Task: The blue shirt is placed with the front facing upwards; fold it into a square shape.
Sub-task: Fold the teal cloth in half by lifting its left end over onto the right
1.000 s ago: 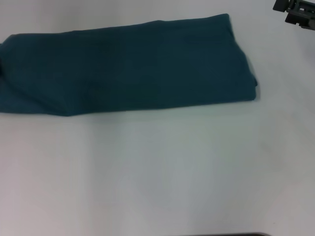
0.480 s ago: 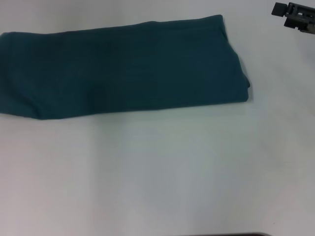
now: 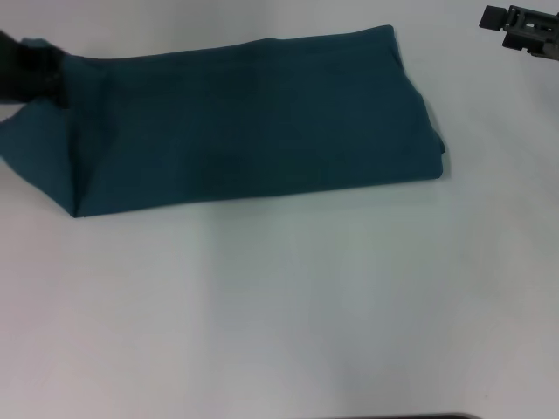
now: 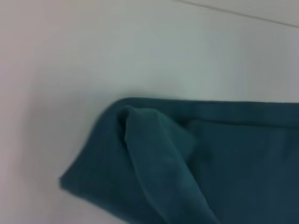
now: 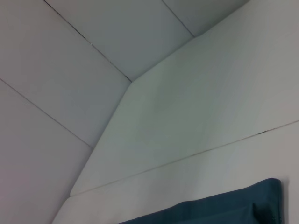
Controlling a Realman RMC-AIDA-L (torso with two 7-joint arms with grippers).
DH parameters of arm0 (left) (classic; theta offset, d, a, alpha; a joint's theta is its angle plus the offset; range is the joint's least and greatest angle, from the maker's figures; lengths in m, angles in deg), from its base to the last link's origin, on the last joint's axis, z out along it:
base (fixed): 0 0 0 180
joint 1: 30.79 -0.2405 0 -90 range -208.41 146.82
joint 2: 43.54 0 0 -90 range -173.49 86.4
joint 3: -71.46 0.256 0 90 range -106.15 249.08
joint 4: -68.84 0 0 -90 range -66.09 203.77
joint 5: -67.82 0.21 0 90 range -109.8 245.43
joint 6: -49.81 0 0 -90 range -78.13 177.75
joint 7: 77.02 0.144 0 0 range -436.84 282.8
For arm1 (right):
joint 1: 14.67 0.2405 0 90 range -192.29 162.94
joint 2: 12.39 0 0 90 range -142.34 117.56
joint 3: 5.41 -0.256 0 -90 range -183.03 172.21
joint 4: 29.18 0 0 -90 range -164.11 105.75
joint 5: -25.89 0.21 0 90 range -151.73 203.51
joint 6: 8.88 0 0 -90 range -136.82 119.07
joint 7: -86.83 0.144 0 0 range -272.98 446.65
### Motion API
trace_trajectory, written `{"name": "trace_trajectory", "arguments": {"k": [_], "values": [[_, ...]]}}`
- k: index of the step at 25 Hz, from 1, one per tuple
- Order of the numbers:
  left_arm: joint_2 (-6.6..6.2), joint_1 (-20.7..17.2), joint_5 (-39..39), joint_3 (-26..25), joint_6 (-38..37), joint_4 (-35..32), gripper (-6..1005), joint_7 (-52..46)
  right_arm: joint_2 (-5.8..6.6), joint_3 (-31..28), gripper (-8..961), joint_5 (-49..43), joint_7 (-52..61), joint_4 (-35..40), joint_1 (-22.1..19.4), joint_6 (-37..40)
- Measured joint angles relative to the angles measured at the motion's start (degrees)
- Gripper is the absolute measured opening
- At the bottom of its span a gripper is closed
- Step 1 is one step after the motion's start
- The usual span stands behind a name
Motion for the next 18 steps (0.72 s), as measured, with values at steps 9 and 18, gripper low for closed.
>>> {"name": "trace_trajectory", "arguments": {"k": [9, 18], "values": [[1.71, 4.1, -4.4, -0.2, -1.0, -1.0, 25, 0.0, -0.10, 0.0, 945, 0.0, -0.2, 0.0, -0.1, -0.2], [2.67, 5.2, -11.8, -0.2, 0.6, -4.6, 26, 0.0, -0.20, 0.1, 944, -0.1, -0.3, -0.1, 0.0, -0.4]]}}
